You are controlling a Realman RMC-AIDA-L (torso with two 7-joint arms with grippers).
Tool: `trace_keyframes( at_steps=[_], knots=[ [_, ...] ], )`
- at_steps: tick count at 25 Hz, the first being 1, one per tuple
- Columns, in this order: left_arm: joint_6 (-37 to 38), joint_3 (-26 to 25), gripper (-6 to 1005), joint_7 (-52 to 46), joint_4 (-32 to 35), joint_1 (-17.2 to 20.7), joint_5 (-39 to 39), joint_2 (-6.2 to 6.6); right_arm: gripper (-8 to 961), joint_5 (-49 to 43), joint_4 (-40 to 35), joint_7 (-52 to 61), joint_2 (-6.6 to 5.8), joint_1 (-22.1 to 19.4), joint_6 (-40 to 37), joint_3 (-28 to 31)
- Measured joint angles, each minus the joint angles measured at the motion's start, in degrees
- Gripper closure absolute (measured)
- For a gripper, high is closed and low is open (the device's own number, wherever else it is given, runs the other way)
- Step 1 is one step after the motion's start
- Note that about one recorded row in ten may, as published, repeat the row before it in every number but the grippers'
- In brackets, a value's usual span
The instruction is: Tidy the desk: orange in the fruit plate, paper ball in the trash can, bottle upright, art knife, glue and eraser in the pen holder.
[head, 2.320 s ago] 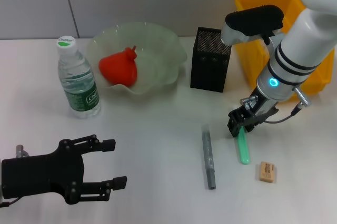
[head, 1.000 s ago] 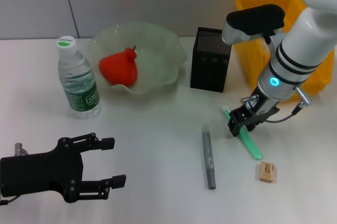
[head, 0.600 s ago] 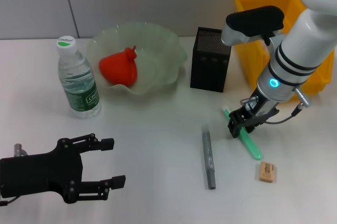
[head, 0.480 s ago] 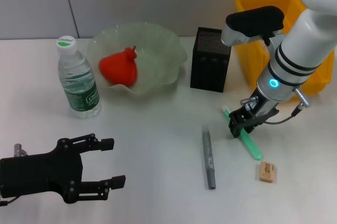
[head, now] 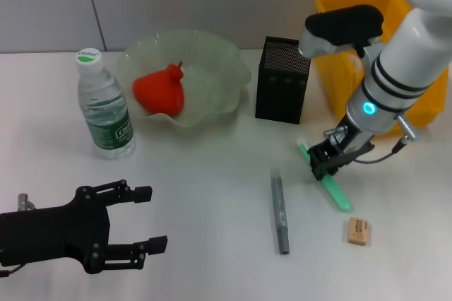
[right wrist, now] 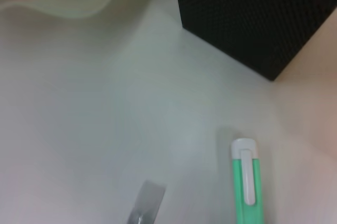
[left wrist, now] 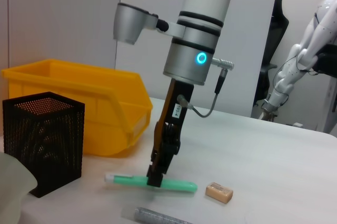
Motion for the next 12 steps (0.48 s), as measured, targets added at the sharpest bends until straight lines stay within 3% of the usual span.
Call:
trace_keyframes(
  at_steps=[6,9,10,11,12],
  knots=[
    [0.22,-0.72,156,-0.24,0.06,0.0,0.0,0.03,783,4.74,-7.17,-2.99,0.06,-3.55,-2.5,-0.67],
    [1.93,-2.3,156,-0.4,0.5,0.04,0.0,0.09,780,8.97,-13.95,-5.09,0.16,-7.95,-3.57,-1.87],
    [2.49,-2.56,156,-0.41,0.6,0.09,0.0,0.1,779,13.45,-17.74,-7.4,0.1,-11.35,-3.63,-2.89],
    [2.49,-2.56,156,-0.41,0.6,0.09,0.0,0.1,778,13.45,-17.74,-7.4,0.1,-11.35,-3.63,-2.89],
    [2.66,-2.63,156,-0.42,0.63,0.11,0.0,0.1,777,17.93,-20.83,-10.31,-0.01,-14.48,-3.45,-3.31]
  ],
)
